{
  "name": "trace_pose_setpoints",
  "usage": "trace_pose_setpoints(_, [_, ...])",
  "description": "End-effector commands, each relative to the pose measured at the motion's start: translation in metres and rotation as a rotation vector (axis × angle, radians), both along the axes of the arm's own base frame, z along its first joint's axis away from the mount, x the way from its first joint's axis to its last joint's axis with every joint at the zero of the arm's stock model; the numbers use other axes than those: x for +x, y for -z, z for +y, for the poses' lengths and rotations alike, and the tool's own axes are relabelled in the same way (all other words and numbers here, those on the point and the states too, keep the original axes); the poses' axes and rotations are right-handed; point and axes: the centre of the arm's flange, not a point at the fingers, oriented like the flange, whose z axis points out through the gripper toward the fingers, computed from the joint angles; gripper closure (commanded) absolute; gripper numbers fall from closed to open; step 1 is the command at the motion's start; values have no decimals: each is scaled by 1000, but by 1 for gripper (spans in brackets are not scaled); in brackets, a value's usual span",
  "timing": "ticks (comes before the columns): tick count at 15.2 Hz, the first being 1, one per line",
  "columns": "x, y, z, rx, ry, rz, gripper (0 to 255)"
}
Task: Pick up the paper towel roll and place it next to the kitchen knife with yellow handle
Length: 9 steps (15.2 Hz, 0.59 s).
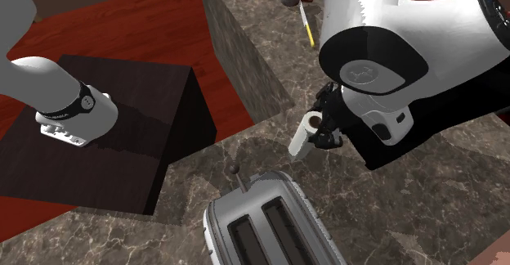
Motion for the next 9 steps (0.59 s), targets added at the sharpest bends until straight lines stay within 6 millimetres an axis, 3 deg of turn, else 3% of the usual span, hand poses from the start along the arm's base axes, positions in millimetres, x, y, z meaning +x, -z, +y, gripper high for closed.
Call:
trace_pose_setpoints(1, [0,0,0,0,0,0,255])
trace_pose_setpoints(9, [0,-37,0,0,0,0,255])
